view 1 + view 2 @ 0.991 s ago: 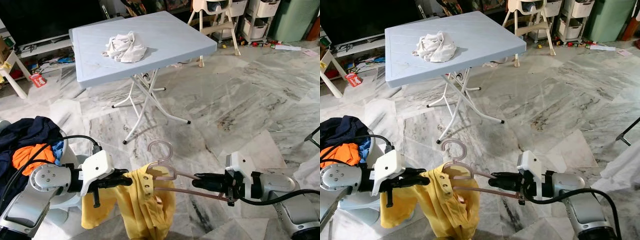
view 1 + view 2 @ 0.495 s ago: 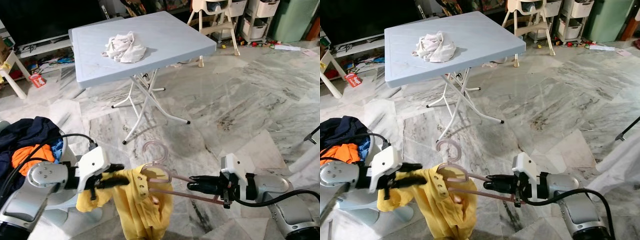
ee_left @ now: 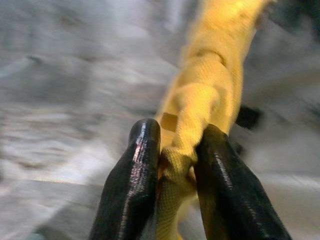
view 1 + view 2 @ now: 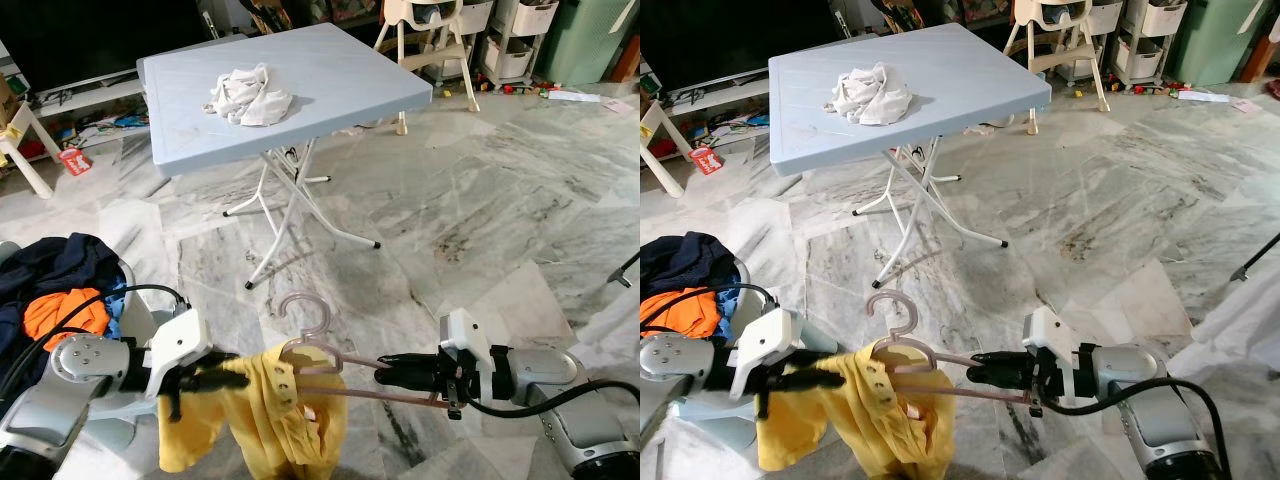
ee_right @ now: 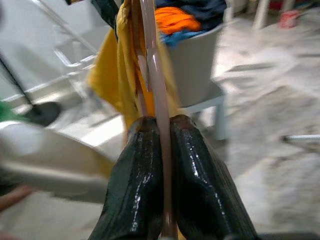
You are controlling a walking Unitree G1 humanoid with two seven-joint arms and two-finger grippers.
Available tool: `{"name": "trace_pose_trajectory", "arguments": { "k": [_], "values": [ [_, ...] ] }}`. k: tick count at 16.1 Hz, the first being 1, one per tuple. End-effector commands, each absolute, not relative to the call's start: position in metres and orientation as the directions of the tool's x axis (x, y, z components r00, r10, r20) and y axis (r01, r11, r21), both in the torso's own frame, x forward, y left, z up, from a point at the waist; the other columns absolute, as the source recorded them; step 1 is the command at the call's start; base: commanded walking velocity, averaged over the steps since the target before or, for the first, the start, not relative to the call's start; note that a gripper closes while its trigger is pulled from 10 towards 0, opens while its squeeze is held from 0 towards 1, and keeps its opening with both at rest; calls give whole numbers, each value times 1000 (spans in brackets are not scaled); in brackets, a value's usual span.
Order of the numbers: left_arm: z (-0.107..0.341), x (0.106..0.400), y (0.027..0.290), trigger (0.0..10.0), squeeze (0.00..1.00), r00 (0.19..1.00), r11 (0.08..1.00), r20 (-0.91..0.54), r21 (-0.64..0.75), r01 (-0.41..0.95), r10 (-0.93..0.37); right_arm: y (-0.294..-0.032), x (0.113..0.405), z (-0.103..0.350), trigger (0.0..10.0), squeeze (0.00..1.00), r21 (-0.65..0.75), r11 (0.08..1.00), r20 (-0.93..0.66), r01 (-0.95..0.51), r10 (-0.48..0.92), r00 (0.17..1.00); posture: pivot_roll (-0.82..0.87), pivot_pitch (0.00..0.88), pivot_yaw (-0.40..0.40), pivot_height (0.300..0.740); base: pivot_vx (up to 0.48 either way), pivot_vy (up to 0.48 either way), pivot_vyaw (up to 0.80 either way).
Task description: Hang hanger
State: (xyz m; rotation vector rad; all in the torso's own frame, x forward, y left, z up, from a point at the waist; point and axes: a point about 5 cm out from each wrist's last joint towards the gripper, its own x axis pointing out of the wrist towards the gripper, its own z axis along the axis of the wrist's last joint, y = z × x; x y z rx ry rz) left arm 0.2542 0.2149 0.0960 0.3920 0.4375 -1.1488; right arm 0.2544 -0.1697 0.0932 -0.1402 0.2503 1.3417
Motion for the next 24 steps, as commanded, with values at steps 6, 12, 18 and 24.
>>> {"name": "trace_pose_trajectory", "arguments": {
  "k": [6, 12, 18, 24],
  "values": [
    [92, 262, 208, 0, 0, 394, 383, -484, 127, 915, -782, -160, 283, 117, 10000, 0, -223, 322, -234, -920, 899, 371, 25, 26, 74, 740, 0, 0, 0],
    [94, 280, 203, 0, 0, 470, 413, -440, 225, 882, -765, -167, 300, 122, 10000, 1000, -257, 382, -227, -888, 869, 440, 14, 31, 83, 740, 0, 0, 0],
    [86, 281, 209, 0, 0, 490, 414, -465, 262, 872, -738, -180, 304, 137, 10000, 1000, -286, 258, -263, -923, 905, 335, 11, 36, 79, 740, 0, 0, 0],
    [93, 297, 212, 0, 0, 642, 533, -350, 363, 764, -682, -170, 314, 134, 10000, 1000, -248, 440, -154, -863, 861, 484, 22, 33, 59, 740, 0, 0, 0]
  ]
}}
